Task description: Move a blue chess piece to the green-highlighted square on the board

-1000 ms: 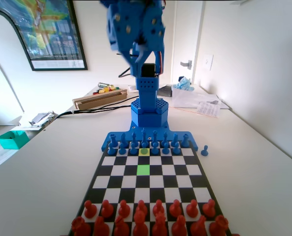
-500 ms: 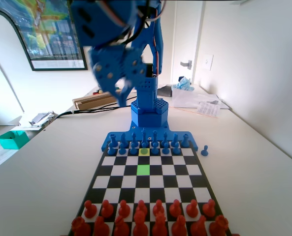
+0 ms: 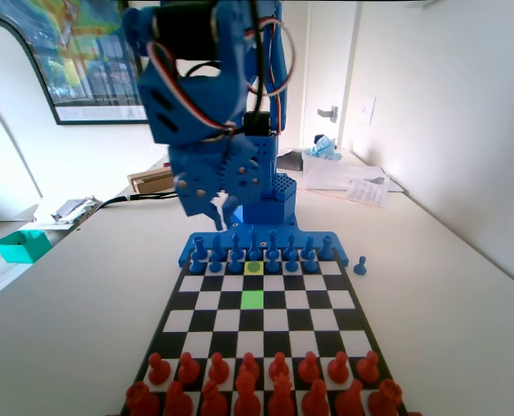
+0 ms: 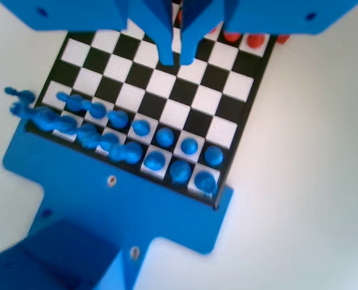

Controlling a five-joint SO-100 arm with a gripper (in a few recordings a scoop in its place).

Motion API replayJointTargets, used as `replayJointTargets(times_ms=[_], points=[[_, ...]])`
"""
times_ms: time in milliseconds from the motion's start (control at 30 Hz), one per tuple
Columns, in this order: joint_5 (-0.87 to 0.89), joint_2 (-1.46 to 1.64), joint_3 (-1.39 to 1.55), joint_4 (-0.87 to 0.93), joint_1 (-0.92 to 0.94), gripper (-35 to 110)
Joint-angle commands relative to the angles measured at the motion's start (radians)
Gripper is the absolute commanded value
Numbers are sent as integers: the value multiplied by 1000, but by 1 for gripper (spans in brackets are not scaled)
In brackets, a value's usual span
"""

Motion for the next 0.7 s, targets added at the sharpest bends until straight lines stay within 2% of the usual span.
replayJointTargets(times_ms=[0,667], points=[[31,100,28,23,-41,8],[64,256,362,-158,-66,12]])
